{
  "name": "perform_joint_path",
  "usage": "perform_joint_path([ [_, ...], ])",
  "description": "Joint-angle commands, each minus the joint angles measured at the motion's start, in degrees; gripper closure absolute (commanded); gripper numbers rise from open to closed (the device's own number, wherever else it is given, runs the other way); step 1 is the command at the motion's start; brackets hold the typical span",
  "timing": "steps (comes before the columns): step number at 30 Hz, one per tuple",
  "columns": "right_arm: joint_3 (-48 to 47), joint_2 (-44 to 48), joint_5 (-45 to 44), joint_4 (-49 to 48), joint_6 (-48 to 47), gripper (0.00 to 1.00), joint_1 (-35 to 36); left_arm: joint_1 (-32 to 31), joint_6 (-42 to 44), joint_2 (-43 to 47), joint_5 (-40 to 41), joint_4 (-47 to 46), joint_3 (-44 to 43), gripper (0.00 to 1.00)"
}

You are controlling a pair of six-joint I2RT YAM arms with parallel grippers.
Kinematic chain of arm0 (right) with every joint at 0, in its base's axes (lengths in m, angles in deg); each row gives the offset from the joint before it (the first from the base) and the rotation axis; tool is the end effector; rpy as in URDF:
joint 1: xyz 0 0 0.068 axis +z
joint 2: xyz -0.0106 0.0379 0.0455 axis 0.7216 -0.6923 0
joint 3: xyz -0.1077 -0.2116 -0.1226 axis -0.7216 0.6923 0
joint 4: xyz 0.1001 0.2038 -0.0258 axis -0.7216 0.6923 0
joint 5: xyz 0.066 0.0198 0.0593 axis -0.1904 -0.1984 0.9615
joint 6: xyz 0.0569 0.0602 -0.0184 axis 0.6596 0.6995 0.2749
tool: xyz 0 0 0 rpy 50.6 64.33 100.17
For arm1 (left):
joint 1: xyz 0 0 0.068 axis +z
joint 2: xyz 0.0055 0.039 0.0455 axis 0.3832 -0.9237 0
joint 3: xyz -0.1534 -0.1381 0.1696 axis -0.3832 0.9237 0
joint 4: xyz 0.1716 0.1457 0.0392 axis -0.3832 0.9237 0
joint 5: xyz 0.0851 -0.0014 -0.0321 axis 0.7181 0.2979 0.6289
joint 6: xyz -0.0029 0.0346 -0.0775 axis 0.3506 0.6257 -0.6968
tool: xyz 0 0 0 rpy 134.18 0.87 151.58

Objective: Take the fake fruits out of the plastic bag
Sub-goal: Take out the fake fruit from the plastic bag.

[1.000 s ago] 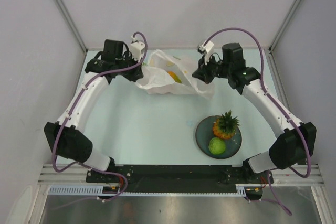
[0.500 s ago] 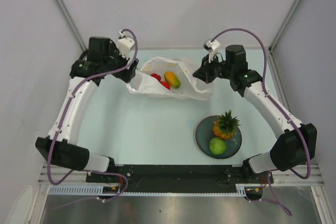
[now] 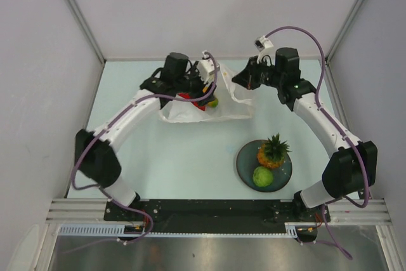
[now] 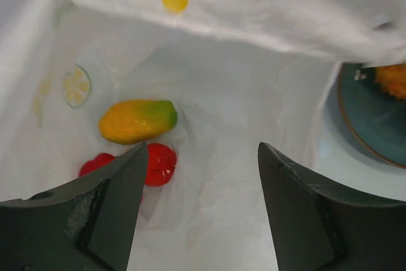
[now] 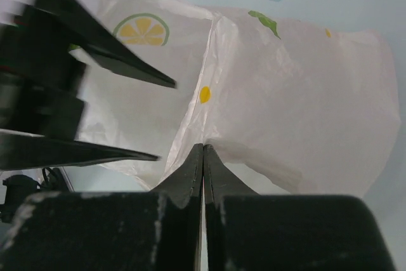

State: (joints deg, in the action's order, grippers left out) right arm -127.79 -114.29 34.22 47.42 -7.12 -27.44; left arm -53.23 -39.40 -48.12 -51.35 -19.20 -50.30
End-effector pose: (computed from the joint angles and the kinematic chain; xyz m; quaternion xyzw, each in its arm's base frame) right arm 0.3148 0.1517 0.3548 -0.2112 0.7630 0.3871 0.4726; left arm 0.2867 -0.2069 0.3488 0.4638 0.7135 -0.2295 0.4724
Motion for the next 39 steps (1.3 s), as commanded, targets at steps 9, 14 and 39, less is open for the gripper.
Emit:
perform_joint_path([
  [9, -2.64, -0.11, -1.74, -3.48, 4.37, 1.0, -1.17, -0.59, -14.73, -19.87, 20.43, -13.12, -5.11, 0.16],
  [14, -2.2, -0.03, -1.3, -3.48, 4.28, 1.0, -1.25, -0.5, -20.29, -26.64, 29.4, -12.42, -11.71, 0.05],
  [39, -1.76, -1.61, -1.04, -3.83, 4.54, 1.0, -2.04, 0.73, -32.42, -38.69, 30.99, -9.52, -16.63, 0.13],
])
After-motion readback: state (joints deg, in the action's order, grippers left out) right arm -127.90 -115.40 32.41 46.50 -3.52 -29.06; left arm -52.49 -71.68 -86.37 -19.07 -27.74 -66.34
